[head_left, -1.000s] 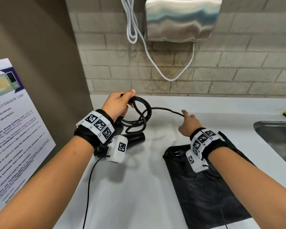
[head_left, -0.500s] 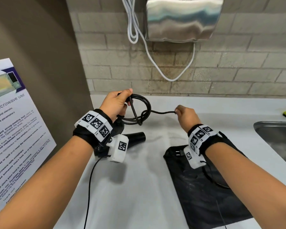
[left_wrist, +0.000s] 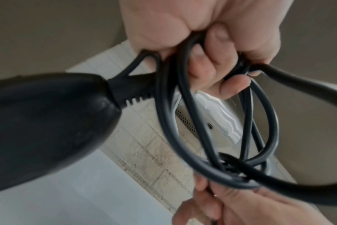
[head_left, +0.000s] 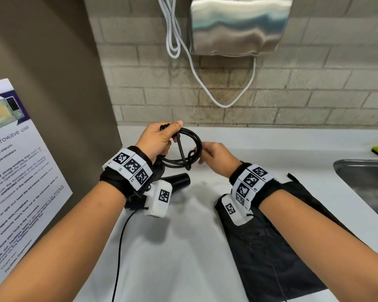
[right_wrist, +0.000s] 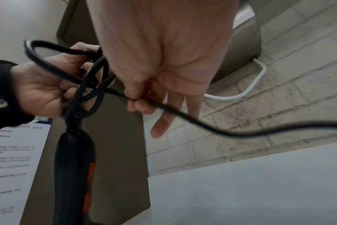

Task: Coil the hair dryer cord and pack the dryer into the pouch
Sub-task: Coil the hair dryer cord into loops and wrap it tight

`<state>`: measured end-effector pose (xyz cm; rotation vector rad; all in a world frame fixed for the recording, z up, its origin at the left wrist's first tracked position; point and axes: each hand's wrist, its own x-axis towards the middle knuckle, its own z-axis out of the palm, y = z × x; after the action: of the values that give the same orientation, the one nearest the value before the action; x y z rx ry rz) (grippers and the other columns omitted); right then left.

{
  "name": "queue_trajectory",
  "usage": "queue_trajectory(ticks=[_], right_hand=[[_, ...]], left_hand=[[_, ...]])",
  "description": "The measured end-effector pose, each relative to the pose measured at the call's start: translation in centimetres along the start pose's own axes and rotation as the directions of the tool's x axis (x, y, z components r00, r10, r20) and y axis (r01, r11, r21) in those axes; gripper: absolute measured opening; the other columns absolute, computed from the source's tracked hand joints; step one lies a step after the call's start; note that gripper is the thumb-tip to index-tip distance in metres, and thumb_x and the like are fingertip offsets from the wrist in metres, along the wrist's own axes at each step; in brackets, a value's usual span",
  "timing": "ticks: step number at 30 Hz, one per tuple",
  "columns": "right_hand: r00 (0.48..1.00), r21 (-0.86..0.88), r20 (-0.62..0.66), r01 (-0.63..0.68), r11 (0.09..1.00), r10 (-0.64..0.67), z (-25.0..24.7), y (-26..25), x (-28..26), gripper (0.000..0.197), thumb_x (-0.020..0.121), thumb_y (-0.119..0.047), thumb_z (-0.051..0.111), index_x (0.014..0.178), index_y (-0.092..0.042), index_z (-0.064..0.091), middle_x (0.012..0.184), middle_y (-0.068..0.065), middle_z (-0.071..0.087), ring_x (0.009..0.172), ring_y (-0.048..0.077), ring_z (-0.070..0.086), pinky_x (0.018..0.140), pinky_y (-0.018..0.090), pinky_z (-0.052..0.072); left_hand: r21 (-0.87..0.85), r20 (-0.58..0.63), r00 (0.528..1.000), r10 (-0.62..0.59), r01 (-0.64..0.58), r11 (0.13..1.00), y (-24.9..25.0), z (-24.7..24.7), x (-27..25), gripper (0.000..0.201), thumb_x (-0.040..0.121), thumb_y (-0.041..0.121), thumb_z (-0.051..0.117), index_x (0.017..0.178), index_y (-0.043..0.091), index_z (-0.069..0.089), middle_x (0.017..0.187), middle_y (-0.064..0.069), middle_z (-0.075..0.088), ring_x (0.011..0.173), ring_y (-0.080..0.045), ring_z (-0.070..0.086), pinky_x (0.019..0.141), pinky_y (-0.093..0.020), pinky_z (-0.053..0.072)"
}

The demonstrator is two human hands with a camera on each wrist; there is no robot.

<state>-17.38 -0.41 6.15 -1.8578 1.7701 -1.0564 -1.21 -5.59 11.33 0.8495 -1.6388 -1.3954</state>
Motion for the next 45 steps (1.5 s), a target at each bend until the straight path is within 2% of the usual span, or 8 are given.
queue_trajectory(ticks=[4,11,15,19,25,30,35,45], right_hand=[[0.955,-0.003,-0.296,0.027,1.0,-0.027,-0.8,-0.7,0.6,0.018,0.093,-0.008,0.045,0.088,-0.003,0.061,0.065,0.001,0.054,0.066,0.023,0.055,0.066,0.025,0.042],[0.849,0.17,-0.456,-0.212,0.962,0.268,-3.0,1.4,1.3,0.02,0.096,-0.011,0.037,0.088,-0.008,0.055,0.064,-0.002,0.046,0.072,0.024,0.052,0.073,0.037,0.048],[0.901,-0.104,-0.354,-0.305,0.947,0.252,-3.5,2.9,0.3,0.021,0.093,-0.004,0.037,0.099,-0.008,0.056,0.087,0.018,0.058,0.076,0.027,0.052,0.067,0.03,0.04],[0.997,-0.304,0.012,-0.065,0.95,0.072,-2.4,2.3,-0.9,0.076,0.075,0.018,0.032,0.133,-0.028,0.042,0.132,0.011,0.042,0.118,0.026,0.047,0.097,0.033,0.042],[0.962,-0.451,0.253,0.213,0.867,-0.104,-1.4,0.4,-0.8,0.03,0.095,-0.027,0.043,0.115,-0.013,0.06,0.12,0.003,0.057,0.118,0.021,0.047,0.106,0.041,0.026],[0.985,-0.351,0.149,0.133,0.927,-0.085,-2.5,-0.7,-0.4,0.022,0.095,-0.021,0.048,0.098,-0.006,0.063,0.077,0.005,0.06,0.074,0.022,0.052,0.076,0.031,0.04],[0.994,-0.488,-0.044,0.062,0.87,-0.095,-3.9,-1.9,0.7,0.024,0.094,-0.03,0.047,0.109,-0.024,0.065,0.104,0.002,0.069,0.1,0.026,0.059,0.081,0.032,0.043],[0.924,-0.358,-0.337,0.052,0.932,-0.181,-4.7,-5.4,0.4,0.017,0.092,-0.028,0.049,0.094,-0.024,0.065,0.078,-0.012,0.058,0.078,0.009,0.049,0.066,0.026,0.034]], left_hand=[[0.012,0.011,1.0,-0.017,0.017,1.0,0.3,-0.2,0.0,0.027,0.088,0.018,0.058,0.062,0.011,0.053,0.059,-0.005,0.042,0.031,-0.004,0.021,0.038,-0.013,0.011],[0.038,0.091,0.995,-0.034,0.031,0.999,0.4,-0.4,-0.2,0.033,0.092,0.022,0.052,0.061,0.013,0.048,0.048,0.007,0.047,0.03,-0.005,0.018,0.037,-0.014,0.01],[0.091,0.101,0.995,-0.003,-0.006,0.996,0.5,-0.3,-0.3,0.022,0.09,0.016,0.056,0.069,0.013,0.056,0.046,0.008,0.053,0.029,-0.004,0.021,0.034,-0.013,0.012],[0.069,0.124,0.992,0.01,-0.019,0.997,0.5,-0.2,-0.3,0.013,0.089,0.01,0.056,0.076,0.012,0.057,0.045,0.008,0.054,0.028,-0.002,0.022,0.032,-0.011,0.012],[0.019,0.095,0.995,0.023,-0.024,1.0,0.7,-0.2,-0.4,0.016,0.091,0.008,0.053,0.076,0.014,0.056,0.045,0.008,0.051,0.026,-0.002,0.021,0.031,-0.011,0.013],[0.128,0.143,0.989,0.022,-0.041,0.991,1.0,0.0,-0.8,0.025,0.091,0.003,0.049,0.07,0.015,0.056,0.043,0.009,0.048,0.028,-0.003,0.02,0.031,-0.011,0.014],[0.192,0.154,0.988,-0.023,-0.007,0.981,0.9,0.5,-0.9,0.017,0.09,0.006,0.051,0.079,0.018,0.057,0.042,0.01,0.05,0.027,-0.003,0.021,0.031,-0.011,0.016],[0.309,0.252,0.962,-0.105,0.022,0.951,1.4,0.6,-0.9,0.016,0.092,0.012,0.051,0.095,0.014,0.066,0.051,0.008,0.059,0.03,-0.005,0.019,0.033,-0.014,0.013]])
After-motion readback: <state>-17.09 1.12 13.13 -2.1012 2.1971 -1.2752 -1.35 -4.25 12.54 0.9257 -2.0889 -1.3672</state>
